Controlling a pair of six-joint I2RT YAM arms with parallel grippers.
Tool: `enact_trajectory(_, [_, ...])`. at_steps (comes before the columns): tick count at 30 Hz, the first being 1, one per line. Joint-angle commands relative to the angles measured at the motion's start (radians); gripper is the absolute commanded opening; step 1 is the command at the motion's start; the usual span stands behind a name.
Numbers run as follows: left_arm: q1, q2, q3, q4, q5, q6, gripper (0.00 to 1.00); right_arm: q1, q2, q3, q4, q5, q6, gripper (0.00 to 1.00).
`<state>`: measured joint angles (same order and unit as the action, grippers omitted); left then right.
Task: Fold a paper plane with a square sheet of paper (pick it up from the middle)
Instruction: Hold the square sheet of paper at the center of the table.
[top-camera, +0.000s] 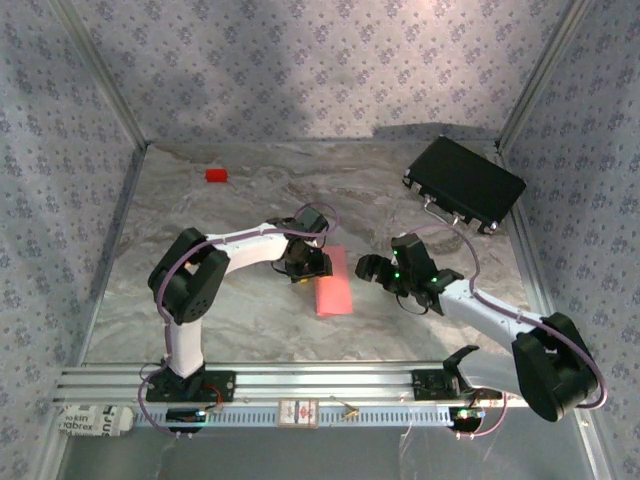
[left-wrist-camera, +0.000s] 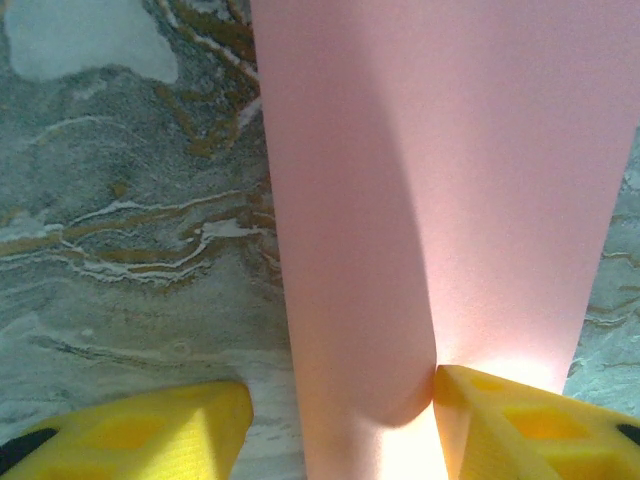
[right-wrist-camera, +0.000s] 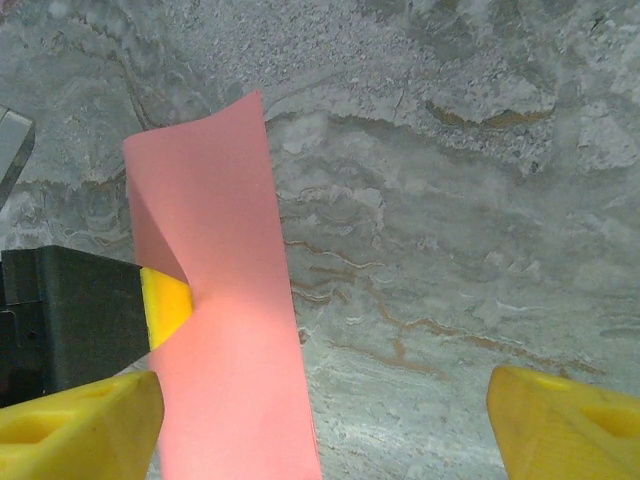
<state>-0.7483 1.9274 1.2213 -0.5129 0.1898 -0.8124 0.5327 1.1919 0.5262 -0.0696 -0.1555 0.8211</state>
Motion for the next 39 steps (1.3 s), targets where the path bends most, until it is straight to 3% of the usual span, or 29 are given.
enact_trajectory(1, [0.000, 0.131, -0.073, 0.007, -0.071, 0.016, 0.56, 0.007, 0.025, 0.010, 0.023, -0.032, -0.009, 0.80])
enact_trajectory(11, [-0.002, 0.140, -0.079, 0.015, -0.062, 0.028, 0.56, 0.021, 0.122, 0.061, 0.049, -0.098, -0.031, 0.72])
enact_trajectory(15, [-0.002, 0.143, -0.080, 0.017, -0.062, 0.027, 0.56, 0.030, 0.172, 0.088, 0.076, -0.147, -0.036, 0.52])
enact_trajectory(23, [-0.001, 0.145, -0.088, 0.025, -0.062, 0.022, 0.56, 0.037, 0.314, 0.154, 0.132, -0.231, -0.028, 0.04])
enact_trajectory(25, [-0.001, 0.144, -0.088, 0.027, -0.062, 0.022, 0.56, 0.039, 0.341, 0.170, 0.142, -0.247, -0.028, 0.00])
enact_trajectory(39, [-0.002, 0.153, -0.096, 0.034, -0.059, 0.020, 0.56, 0.052, 0.491, 0.242, 0.149, -0.293, -0.030, 0.00])
